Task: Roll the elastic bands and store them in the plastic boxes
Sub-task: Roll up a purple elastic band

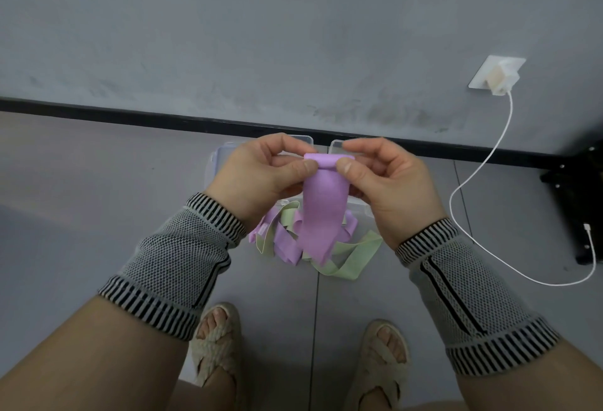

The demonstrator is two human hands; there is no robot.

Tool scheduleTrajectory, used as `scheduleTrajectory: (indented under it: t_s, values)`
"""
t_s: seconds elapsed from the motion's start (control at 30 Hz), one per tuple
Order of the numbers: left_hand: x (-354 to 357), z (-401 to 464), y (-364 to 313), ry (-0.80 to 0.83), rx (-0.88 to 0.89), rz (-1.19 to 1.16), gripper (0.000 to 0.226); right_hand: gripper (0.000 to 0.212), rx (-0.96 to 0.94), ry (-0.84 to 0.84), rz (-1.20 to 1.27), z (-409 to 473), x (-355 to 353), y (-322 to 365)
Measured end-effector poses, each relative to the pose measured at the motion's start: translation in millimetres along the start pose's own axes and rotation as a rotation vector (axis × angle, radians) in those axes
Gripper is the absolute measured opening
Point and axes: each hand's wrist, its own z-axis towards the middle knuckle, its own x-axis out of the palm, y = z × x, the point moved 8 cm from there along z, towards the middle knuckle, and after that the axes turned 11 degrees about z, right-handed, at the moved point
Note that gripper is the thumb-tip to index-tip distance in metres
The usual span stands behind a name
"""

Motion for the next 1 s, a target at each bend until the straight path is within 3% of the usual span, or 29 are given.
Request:
scheduleTrajectory:
  t_s: [0.17, 0.4, 0.63, 0.8, 0.9, 1.0]
  values:
    - [1, -1, -2, -0.009, 0.018, -0.014, 0.018, 0.008, -0.003, 0.015, -0.055, -1, 0, 3]
    - [4, 1, 2, -0.001, -0.024, -0.025, 0.018, 0.014, -0.074, -0.016, -0.111, -1, -3, 9]
    - [-4, 0, -1, -0.027, 0.03, 0.124, 0.017, 0.017, -0.022, 0.063, -0.085, 1, 1, 2]
    - [3, -3, -7, 0.018, 0.115, 0.34, 0.017, 0.009, -0.027, 0.192, -0.307, -3, 14, 0]
    - [7, -4, -7, 0.018, 0.128, 0.401, 0.019, 0.01, -0.026, 0.284, -0.505, -6, 22, 0]
    - [9, -2, -5, 0.009, 0.129, 0.458, 0.026, 0.02, 0.002, 0.272, -0.583, -4, 20, -4]
